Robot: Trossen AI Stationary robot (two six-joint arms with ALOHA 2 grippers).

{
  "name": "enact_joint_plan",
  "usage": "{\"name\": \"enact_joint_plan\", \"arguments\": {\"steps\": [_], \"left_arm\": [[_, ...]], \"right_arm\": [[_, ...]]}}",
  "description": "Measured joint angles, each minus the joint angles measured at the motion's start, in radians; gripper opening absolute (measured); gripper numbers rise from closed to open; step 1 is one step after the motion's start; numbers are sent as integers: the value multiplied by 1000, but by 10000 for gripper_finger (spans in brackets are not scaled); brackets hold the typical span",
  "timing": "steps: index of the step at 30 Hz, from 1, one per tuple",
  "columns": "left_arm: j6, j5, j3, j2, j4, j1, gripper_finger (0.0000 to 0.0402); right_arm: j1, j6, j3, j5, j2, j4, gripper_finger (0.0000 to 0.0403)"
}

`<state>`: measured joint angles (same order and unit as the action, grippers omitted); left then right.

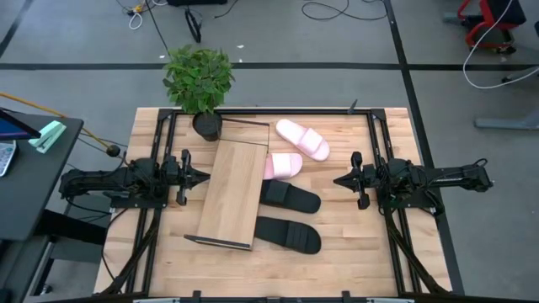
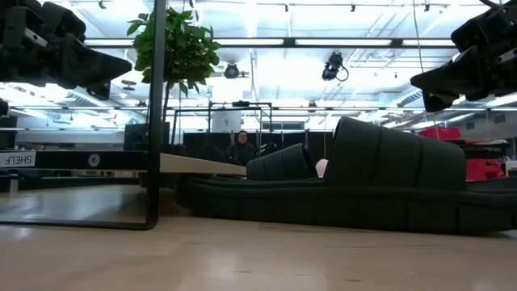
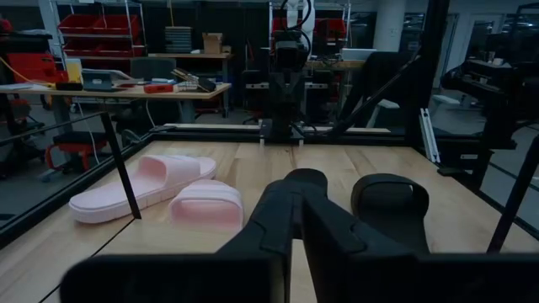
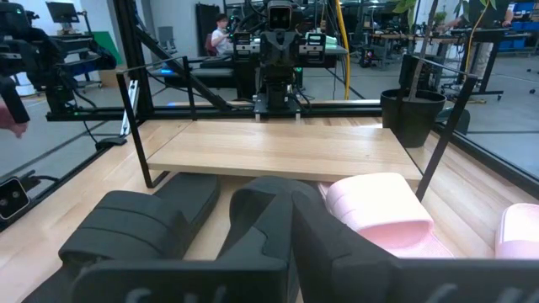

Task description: Pick and place slides into the shelf

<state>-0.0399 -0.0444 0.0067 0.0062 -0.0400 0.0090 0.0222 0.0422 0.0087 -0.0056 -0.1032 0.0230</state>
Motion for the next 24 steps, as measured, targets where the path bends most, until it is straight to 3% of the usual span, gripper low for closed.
{"name": "enact_joint_plan", "arguments": {"steps": [24], "left_arm": [[0,0,0,0,0,0,25]], "right_arm": [[0,0,0,0,0,0,16]]}}
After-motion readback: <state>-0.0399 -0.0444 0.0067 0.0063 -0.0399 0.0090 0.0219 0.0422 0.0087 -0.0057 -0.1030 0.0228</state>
